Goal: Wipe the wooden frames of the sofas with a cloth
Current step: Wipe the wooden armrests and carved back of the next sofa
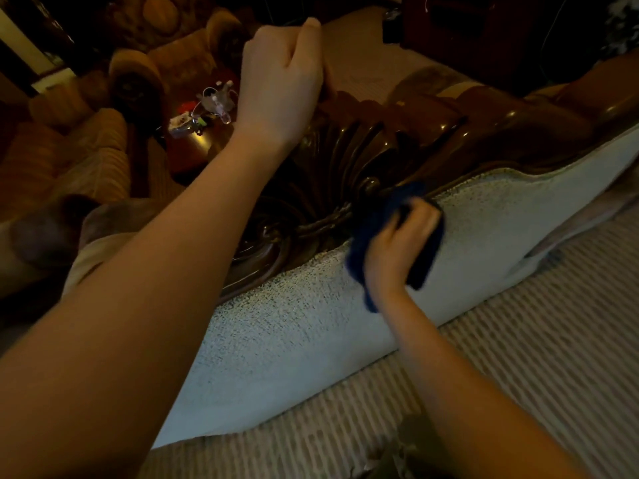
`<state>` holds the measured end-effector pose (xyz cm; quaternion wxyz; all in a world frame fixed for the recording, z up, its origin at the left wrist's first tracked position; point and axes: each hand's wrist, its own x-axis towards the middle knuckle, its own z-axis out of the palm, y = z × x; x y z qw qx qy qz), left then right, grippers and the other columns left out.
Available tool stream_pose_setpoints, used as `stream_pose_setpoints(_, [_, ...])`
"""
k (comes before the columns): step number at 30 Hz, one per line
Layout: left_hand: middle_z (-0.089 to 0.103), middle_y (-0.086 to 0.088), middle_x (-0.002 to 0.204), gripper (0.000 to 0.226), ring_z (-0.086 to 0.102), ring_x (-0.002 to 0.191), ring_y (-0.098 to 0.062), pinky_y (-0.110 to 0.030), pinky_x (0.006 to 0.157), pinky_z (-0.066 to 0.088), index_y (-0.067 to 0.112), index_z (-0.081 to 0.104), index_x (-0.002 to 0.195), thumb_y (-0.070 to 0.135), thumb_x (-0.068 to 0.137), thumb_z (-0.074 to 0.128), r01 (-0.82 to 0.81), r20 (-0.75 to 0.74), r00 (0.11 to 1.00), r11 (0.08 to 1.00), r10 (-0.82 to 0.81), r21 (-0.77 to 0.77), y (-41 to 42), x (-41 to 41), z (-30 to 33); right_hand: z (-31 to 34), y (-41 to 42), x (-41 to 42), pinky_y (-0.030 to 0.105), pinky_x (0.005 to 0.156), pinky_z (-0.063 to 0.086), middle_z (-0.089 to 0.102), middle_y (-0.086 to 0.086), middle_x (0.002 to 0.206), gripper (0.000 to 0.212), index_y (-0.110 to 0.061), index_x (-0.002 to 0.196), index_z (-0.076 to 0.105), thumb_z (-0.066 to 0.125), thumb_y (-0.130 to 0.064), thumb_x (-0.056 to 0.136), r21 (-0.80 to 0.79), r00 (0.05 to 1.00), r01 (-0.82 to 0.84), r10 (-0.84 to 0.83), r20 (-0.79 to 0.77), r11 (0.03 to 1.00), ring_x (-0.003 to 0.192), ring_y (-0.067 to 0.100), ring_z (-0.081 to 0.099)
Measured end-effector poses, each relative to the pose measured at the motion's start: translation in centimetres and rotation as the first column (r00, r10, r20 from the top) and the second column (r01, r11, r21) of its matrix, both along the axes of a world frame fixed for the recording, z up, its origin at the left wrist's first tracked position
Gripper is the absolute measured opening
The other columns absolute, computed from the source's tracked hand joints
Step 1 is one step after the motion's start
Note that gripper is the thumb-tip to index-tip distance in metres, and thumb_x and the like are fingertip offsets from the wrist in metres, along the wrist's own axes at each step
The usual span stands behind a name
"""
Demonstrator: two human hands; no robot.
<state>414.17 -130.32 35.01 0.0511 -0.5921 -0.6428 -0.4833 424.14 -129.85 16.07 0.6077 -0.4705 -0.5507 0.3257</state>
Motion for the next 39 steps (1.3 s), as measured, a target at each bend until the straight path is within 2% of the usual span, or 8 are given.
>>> stream_pose_setpoints(3, [0.055,-0.031,0.065,0.062,0.051,0.065,-0.041,-0.045,0.070,0.040,-0.013,0.059,0.067,0.034,0.092,0.028,-0.001,0.037,0.999,1.000,0.000,0.016,0.2,-0.4,-0.2,0.7,-0.4,-0.7,0.003,0.084,0.027,0.046,0.018,0.100,0.026,0.008,0.099,0.050,0.033,-0.008,0.088,-0.054,0.995,0.085,-0.087,-0.052,0.995,0.089,0.006,0.039])
stream_pose_setpoints(8, [0.054,-0.029,0.061,0.066,0.051,0.060,-0.042,-0.049,0.068,0.041,-0.013,0.057,0.066,0.042,0.087,0.026,0.039,0.013,0.999,0.999,-0.039,0.022,0.2,-0.6,-0.3,-0.8,-8.5,-4.0,0.016,0.081,0.032,0.033,0.002,0.097,0.015,-0.011,0.092,0.040,0.038,0.000,0.083,0.186,0.936,-0.339,0.311,0.162,0.922,0.081,0.012,0.035])
stream_pose_setpoints(11, [0.054,-0.029,0.061,0.066,0.049,0.061,-0.043,-0.047,0.068,0.040,-0.013,0.056,0.066,0.042,0.086,0.026,0.026,-0.007,1.000,1.000,-0.026,0.014,0.2,-0.6,-0.3,-2.2,-7.4,-3.2,0.025,0.078,0.034,0.035,0.004,0.104,0.010,-0.012,0.096,0.039,0.040,-0.011,0.086,0.325,0.869,-0.459,0.344,0.355,0.827,0.086,0.019,0.039])
stream_pose_setpoints(17, [0.057,-0.027,0.064,0.058,0.052,0.063,-0.039,-0.043,0.067,0.040,-0.009,0.061,0.069,0.032,0.093,0.028,0.035,-0.017,0.999,0.999,-0.035,0.021,-0.1,-0.2,-0.3,-1.4,-2.6,-0.4,0.022,0.083,0.035,0.045,0.015,0.096,0.014,0.000,0.095,0.049,0.038,-0.004,0.086,0.157,0.986,-0.138,0.121,0.114,0.978,0.088,0.014,0.041])
stream_pose_setpoints(25, [0.054,-0.031,0.066,0.058,0.049,0.064,-0.041,-0.043,0.067,0.039,-0.004,0.057,0.065,0.041,0.086,0.027,0.050,0.005,0.999,0.999,-0.050,0.014,-0.3,-0.1,-0.2,-2.1,-5.8,-1.1,0.022,0.073,0.030,0.042,0.006,0.104,0.010,-0.011,0.094,0.042,0.039,-0.012,0.084,0.250,0.859,-0.449,0.338,0.384,0.858,0.085,0.016,0.038])
stream_pose_setpoints(31, [0.055,-0.028,0.065,0.060,0.051,0.063,-0.040,-0.046,0.067,0.042,-0.008,0.059,0.070,0.039,0.089,0.027,0.046,0.013,0.999,0.999,-0.047,0.014,-0.3,-0.2,-0.2,-1.2,-2.9,0.1,0.029,0.079,0.040,0.045,0.010,0.093,0.008,-0.001,0.089,0.051,0.045,0.003,0.086,0.057,0.987,-0.121,0.114,0.113,0.991,0.088,0.016,0.045])
stream_pose_setpoints(36, [0.055,-0.030,0.063,0.063,0.050,0.061,-0.043,-0.046,0.066,0.042,-0.011,0.059,0.068,0.039,0.089,0.027,0.036,0.005,0.999,0.999,-0.036,0.023,-0.3,-0.1,-0.1,-0.8,-7.8,-2.4,0.023,0.076,0.037,0.038,0.003,0.105,0.010,-0.011,0.098,0.044,0.042,-0.015,0.089,0.294,0.858,-0.486,0.386,0.339,0.823,0.087,0.020,0.046])
stream_pose_setpoints(39, [0.054,-0.029,0.060,0.063,0.051,0.059,-0.042,-0.048,0.068,0.042,-0.012,0.057,0.063,0.037,0.089,0.028,0.023,0.011,1.000,1.000,-0.023,0.012,-0.3,-0.1,0.0,-0.6,-5.7,-1.3,0.026,0.079,0.039,0.042,0.008,0.107,0.015,-0.011,0.102,0.044,0.043,-0.016,0.088,0.318,0.863,-0.460,0.333,0.379,0.829,0.087,0.025,0.051])
